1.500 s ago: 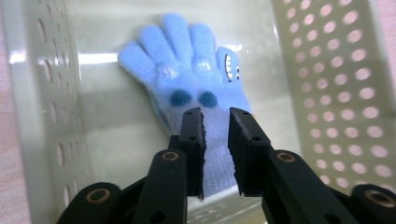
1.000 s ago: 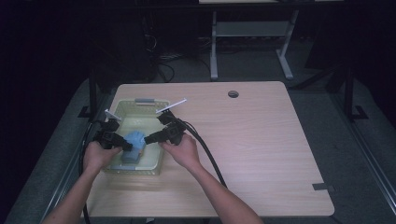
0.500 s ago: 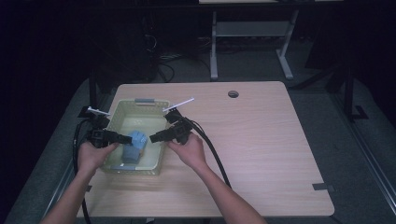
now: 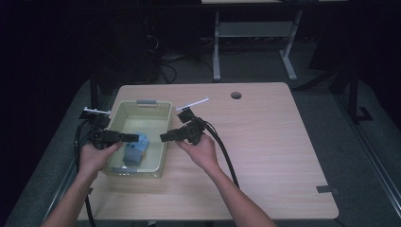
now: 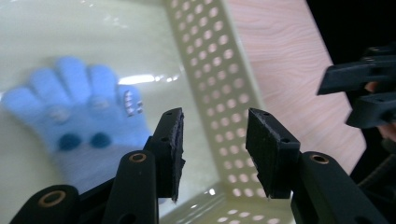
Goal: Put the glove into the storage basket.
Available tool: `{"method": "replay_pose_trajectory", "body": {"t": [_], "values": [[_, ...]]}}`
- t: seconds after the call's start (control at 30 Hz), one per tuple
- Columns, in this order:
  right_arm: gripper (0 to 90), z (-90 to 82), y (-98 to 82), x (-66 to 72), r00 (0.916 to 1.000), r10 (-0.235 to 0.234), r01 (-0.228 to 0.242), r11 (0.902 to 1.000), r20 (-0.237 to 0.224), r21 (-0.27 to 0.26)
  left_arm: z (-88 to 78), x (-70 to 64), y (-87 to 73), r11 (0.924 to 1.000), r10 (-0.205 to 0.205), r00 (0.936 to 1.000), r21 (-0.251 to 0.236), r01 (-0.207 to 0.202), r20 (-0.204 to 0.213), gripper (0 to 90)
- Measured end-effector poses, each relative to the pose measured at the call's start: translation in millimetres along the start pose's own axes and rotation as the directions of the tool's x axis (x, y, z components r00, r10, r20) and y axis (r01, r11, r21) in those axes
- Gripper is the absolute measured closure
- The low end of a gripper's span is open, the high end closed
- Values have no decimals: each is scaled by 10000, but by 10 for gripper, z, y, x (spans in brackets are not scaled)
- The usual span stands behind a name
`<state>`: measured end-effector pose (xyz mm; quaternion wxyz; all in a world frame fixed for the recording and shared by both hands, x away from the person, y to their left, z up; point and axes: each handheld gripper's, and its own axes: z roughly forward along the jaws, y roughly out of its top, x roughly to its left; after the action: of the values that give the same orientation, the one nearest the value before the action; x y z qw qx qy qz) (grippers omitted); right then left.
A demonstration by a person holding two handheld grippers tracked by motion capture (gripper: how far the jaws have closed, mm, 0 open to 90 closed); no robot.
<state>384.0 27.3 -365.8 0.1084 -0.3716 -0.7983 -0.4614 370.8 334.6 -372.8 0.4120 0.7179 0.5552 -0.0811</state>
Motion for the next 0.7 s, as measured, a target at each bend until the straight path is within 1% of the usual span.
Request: {"method": "replay_pose_trajectory", "body": {"t": [0.03, 0.1, 0.2, 0.4, 0.57, 0.63, 0.7], "values": [[575, -20, 1, -9, 10000, -11, 11, 10000, 24, -36, 1, -19, 7, 10000, 5, 9999, -5, -5, 101, 561], [571, -59, 1, -22, 10000, 37, -36, 10000, 14, -65, 5, -56, 18, 9999, 86, 9999, -63, -86, 142, 559], [563, -107, -8, -40, 9999, 85, -84, 9998, 57, -153, 18, -98, 30, 9998, 145, 9994, -135, -140, 327, 554], [536, -201, -38, -102, 9997, 226, -223, 9992, 89, -323, 48, -159, 40, 9993, 244, 9971, -283, -224, 719, 517], [513, -299, -62, -152, 9994, 303, -296, 9986, 149, -431, 64, -227, 46, 9981, 451, 9956, -460, -414, 824, 497], [512, -346, -78, -175, 9995, 262, -253, 9983, 167, -531, 80, -264, 39, 9980, 503, 9953, -420, -469, 825, 482], [501, -393, -94, -195, 9993, 330, -318, 9975, 180, -626, 92, -291, 31, 9973, 615, 9945, -452, -578, 843, 472]]}}
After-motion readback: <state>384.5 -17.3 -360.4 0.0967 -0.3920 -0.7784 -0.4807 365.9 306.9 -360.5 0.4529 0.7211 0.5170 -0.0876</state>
